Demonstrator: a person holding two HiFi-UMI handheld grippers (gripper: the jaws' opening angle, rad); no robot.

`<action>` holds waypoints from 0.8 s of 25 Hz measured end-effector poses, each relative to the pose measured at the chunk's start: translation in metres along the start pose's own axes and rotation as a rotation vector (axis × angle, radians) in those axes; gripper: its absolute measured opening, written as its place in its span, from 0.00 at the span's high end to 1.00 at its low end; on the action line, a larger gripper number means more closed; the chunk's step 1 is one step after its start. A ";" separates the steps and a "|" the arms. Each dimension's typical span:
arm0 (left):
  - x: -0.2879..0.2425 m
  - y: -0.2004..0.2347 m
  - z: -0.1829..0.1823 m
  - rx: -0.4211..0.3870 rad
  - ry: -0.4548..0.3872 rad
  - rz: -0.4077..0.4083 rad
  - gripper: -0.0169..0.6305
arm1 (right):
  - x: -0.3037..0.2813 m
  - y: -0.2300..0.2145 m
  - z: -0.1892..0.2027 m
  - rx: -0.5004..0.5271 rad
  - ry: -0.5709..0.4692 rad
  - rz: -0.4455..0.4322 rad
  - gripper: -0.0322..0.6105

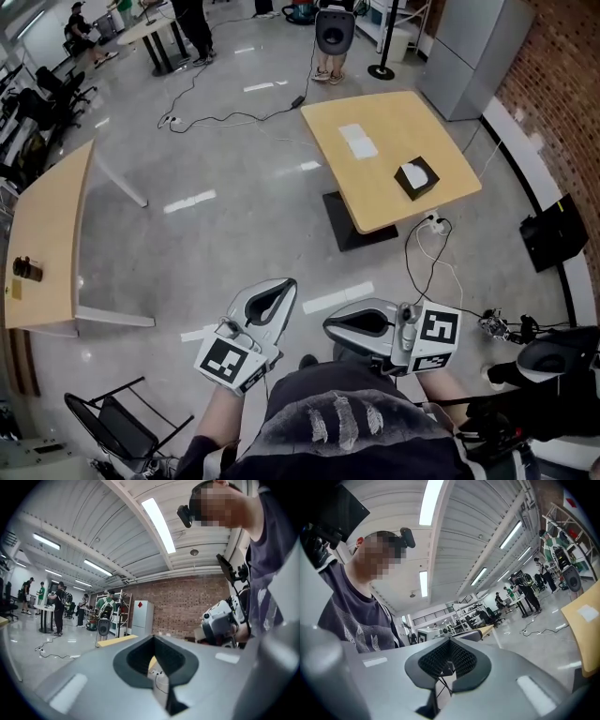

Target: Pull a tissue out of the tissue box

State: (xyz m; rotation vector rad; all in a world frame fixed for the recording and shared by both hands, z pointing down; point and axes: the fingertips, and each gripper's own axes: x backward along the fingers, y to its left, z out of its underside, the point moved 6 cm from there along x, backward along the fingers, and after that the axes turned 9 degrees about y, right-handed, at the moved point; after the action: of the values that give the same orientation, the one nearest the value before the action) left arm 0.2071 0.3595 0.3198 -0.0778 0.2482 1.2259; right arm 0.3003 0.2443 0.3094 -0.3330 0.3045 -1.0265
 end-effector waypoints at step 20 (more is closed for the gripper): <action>-0.139 0.006 -0.052 -0.021 0.048 -0.120 0.97 | 0.087 -0.121 -0.042 -0.008 -0.005 -0.140 0.95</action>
State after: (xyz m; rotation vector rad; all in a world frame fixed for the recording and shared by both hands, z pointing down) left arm 0.1503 0.2232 0.3018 -0.1389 0.2686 1.1084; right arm 0.2311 0.1057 0.3131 -0.3682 0.2839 -1.1619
